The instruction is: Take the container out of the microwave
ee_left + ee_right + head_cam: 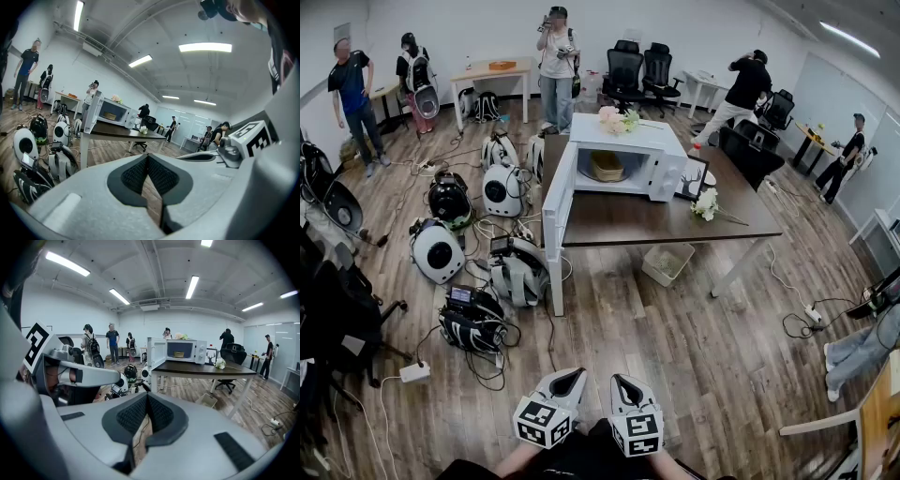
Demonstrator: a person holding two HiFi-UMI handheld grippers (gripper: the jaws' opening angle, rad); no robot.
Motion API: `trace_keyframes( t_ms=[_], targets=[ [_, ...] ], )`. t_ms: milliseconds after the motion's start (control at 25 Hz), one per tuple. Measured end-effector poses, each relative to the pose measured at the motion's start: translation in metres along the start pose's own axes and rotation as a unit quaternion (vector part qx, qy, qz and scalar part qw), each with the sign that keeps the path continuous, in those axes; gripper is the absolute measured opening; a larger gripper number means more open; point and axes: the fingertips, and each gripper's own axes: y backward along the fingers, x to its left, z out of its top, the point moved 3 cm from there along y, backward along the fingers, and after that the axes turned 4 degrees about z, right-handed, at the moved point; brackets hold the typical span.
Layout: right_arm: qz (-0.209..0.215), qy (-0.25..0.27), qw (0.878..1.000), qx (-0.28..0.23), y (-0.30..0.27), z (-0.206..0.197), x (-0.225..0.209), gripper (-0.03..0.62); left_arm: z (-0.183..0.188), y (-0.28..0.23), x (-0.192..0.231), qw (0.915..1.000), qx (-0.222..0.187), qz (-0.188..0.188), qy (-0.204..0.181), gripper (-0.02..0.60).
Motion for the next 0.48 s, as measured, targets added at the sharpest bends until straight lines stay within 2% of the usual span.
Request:
trace_keyframes(
  t_ms=[280,480],
  targets=[
    [-0.001,-0.008,1.0,-0.013,0.005,0.002,-0.002,0.006,0.0,0.001,0.0,1.0,-0.003,0.002,0.004,0.009],
    [-0.021,-0.017,1.0,-0.012,0.004,0.002,-0.015,0.008,-0.001,-0.004,0.002,0.9999,-0.003,0.013,0.011,0.009]
  ],
)
